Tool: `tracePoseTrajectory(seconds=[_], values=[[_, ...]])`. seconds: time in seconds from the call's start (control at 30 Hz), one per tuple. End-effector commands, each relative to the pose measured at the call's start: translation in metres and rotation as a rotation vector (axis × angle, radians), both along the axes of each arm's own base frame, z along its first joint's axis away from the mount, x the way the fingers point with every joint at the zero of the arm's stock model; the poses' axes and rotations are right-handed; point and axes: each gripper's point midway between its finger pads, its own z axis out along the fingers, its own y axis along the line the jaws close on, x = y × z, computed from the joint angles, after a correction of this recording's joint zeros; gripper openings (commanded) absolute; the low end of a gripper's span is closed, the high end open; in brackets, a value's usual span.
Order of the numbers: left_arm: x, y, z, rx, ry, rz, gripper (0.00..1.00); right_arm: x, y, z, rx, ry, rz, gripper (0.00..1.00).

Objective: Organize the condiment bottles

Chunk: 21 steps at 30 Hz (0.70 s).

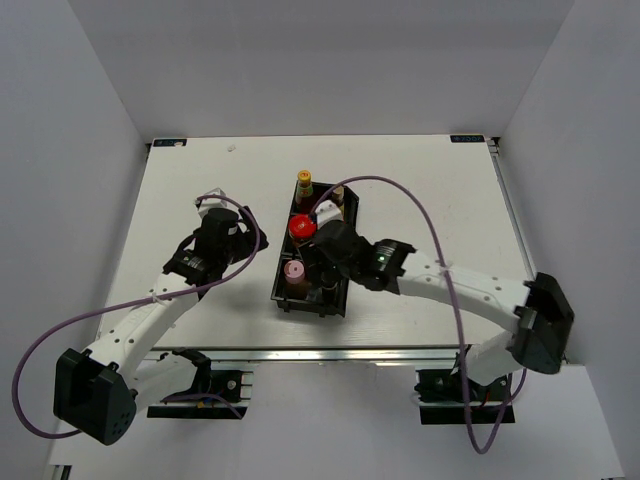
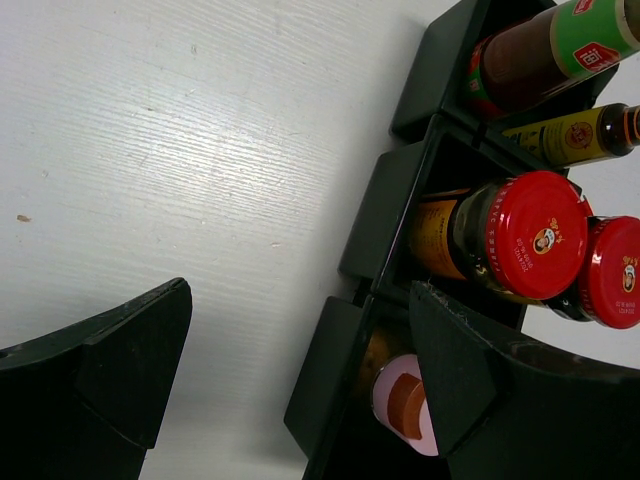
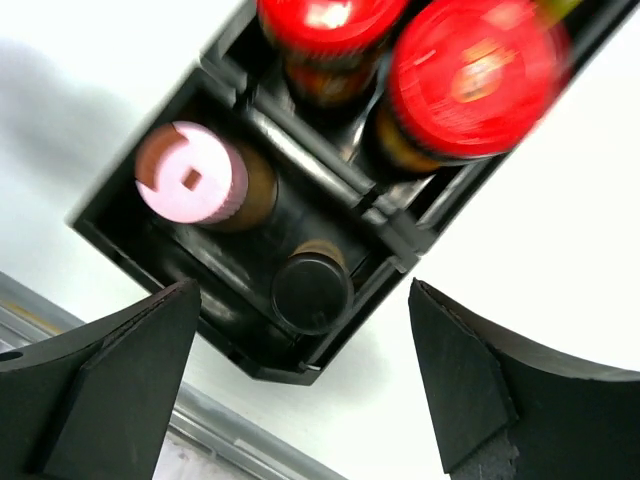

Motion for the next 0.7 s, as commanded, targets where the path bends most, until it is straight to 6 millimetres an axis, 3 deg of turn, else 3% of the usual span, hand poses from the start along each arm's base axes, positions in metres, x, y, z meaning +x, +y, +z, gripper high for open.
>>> tracePoseTrajectory(seconds=[0.0, 0.13, 0.17, 0.27, 0.37, 0.43, 0.53, 0.67], values=[[0.009, -0.002, 0.022, -0.018, -0.059, -0.004, 0.98, 0.014, -0.018, 0.050, 0.118, -0.139, -0.093, 0.89], [0.014, -0.005, 0.029, -0.017, -0.062, -0.009, 0.98, 0.028, -0.068, 0.058, 0.189, -0.183, -0.251, 0.89], [0.014, -0.004, 0.030, -0.011, -0.056, -0.004, 0.98, 0.043, -0.093, 0.056, 0.194, -0.181, -0.339, 0.89], [0.016, 0.002, 0.034, 0.013, -0.059, 0.025, 0.98, 0.052, -0.151, 0.042, 0.227, -0.143, -0.507, 0.89], [0.015, 0.012, 0.041, 0.032, -0.084, 0.064, 0.98, 0.040, -0.192, 0.041, 0.237, -0.199, -0.639, 0.89], [0.015, 0.014, 0.047, 0.037, -0.105, 0.070, 0.98, 0.034, -0.208, 0.029, 0.224, -0.215, -0.696, 0.89], [0.014, 0.018, 0.050, 0.048, -0.112, 0.083, 0.98, 0.029, -0.223, 0.026, 0.227, -0.253, -0.742, 0.89], [0.014, 0.023, 0.047, 0.064, -0.104, 0.103, 0.98, 0.028, -0.220, 0.024, 0.253, -0.252, -0.724, 0.90]])
